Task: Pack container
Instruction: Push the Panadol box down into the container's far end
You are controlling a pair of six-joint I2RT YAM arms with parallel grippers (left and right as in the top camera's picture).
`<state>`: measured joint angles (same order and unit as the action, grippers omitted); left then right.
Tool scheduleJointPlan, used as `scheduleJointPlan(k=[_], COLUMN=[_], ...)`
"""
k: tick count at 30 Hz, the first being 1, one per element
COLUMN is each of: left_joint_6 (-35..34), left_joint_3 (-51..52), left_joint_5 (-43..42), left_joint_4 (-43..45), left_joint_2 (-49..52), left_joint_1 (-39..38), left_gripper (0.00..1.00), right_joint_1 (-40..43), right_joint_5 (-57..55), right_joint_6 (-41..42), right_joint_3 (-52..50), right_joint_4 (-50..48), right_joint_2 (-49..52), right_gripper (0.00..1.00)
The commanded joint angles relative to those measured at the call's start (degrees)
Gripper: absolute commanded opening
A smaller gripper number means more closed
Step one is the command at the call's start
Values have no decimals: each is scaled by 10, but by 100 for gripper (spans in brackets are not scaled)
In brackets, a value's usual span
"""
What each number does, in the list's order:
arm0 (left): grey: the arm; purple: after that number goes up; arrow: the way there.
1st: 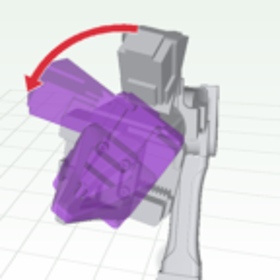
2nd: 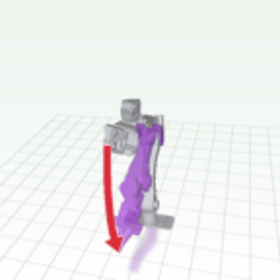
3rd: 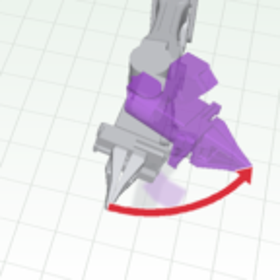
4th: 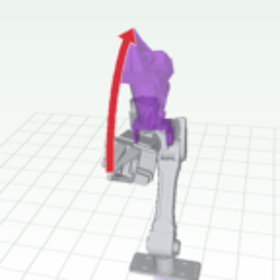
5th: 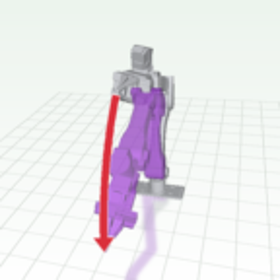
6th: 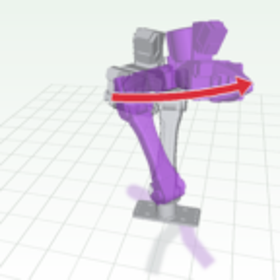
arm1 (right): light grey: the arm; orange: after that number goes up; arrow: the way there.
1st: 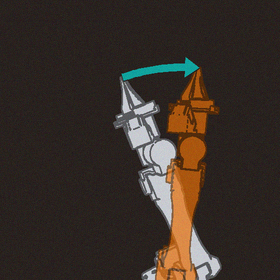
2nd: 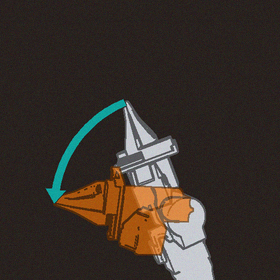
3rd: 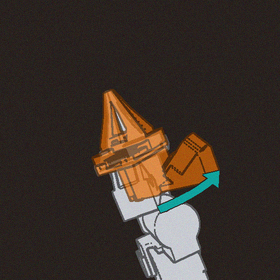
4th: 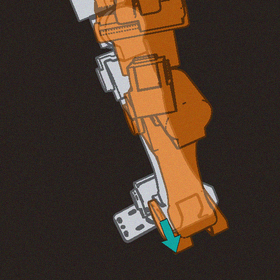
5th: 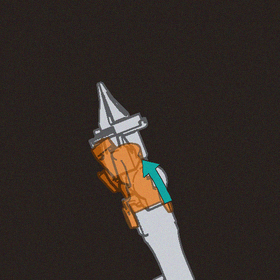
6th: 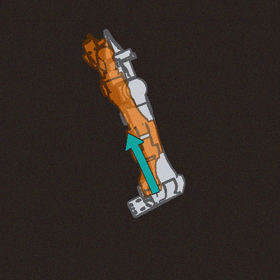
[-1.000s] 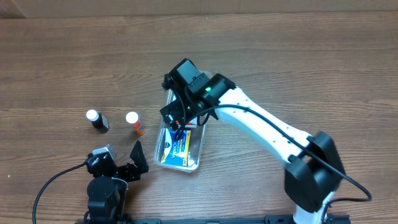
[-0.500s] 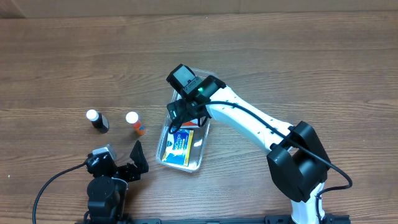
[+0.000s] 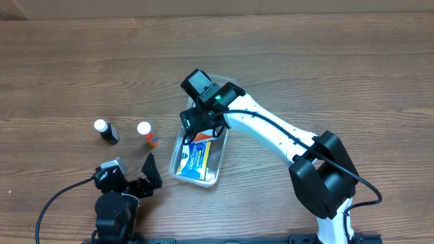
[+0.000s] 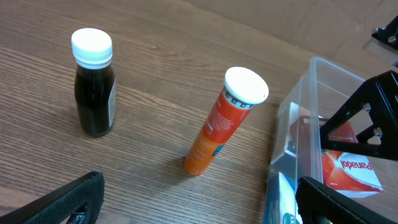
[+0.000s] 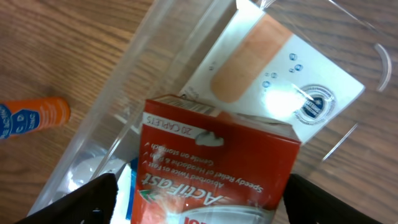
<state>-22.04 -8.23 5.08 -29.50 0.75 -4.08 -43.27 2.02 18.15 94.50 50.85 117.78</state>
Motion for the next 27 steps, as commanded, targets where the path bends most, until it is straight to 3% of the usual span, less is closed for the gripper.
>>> scheduleJointPlan(k=[1, 3, 6, 9, 16, 27], left_joint_6=[11, 11, 11, 11, 11, 11], left_joint_3=[2, 2, 2, 2, 2, 2], left_joint_5=[-2, -2, -2, -2, -2, -2], left_joint_4=[0, 0, 0, 0, 0, 0], left_joint_2=[-5, -5, -5, -5, -5, -5], left_joint_1=[3, 3, 3, 3, 3, 3], left_gripper=[100, 100, 100, 100, 100, 100], right_joint_1=[0, 0, 0, -2, -24, -16], right_joint_5=[-26, -29, -28, -28, -72, -102], right_joint_6=[18, 18, 27, 31, 47, 74], right_joint_3=[16, 16, 16, 16, 15, 0], right_joint_4=[7, 8, 10, 15, 11, 4], right_joint_2=[7, 8, 8, 8, 14, 29], right_gripper=[84, 77, 77, 96, 100, 80])
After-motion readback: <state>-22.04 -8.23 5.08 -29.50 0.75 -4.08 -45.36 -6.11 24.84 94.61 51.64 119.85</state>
